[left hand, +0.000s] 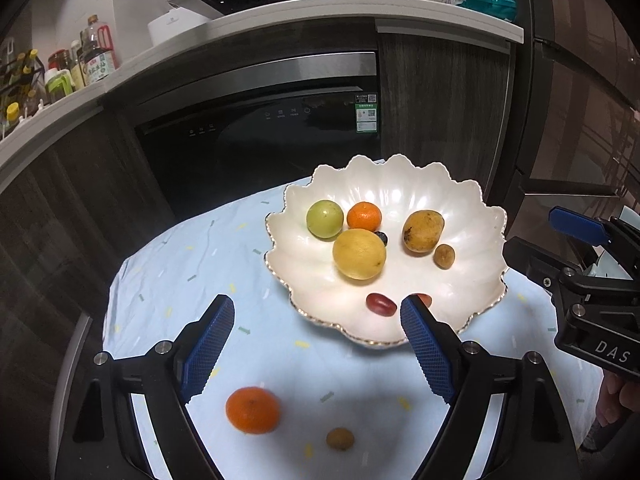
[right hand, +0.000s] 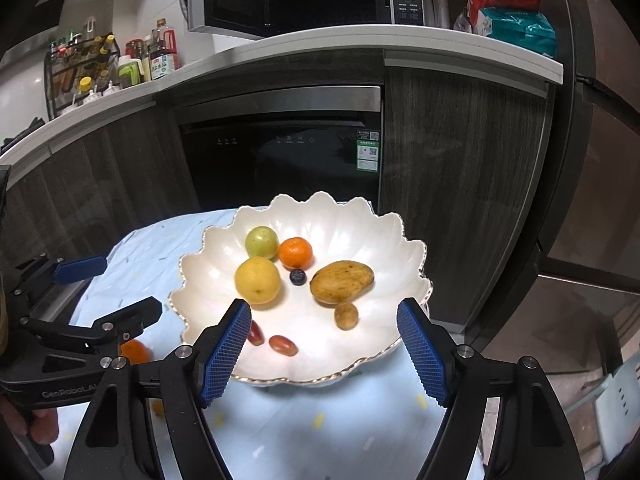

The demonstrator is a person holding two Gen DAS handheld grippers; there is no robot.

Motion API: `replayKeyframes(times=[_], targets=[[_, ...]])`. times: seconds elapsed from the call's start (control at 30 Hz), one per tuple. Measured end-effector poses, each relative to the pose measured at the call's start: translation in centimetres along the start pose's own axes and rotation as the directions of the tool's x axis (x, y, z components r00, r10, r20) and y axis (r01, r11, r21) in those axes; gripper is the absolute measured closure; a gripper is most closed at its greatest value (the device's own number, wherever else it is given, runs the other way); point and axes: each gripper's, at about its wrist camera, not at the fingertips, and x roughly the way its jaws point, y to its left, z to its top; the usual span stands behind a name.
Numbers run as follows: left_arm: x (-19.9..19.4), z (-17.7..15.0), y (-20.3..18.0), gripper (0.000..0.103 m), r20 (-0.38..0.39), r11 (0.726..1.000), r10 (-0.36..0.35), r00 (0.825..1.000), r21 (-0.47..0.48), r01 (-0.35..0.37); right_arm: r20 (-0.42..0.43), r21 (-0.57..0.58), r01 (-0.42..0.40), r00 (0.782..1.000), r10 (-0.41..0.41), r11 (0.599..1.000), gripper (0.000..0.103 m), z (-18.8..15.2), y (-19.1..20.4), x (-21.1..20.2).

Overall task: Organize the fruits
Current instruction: 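Withdraw both tools from the bowl toward the tangerine and last brown fruit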

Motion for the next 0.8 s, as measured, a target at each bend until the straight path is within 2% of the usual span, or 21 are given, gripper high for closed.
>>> replayKeyframes(times=[0.8], targets=[[-4.1,-2.3,2.0,0.017,0.027,0.999,0.04,0.999,-0.01,-0.04,0.03,-0.041,-0.03,0.999,0.031,0.999,0.027,-0.6,3.3,-3.1]])
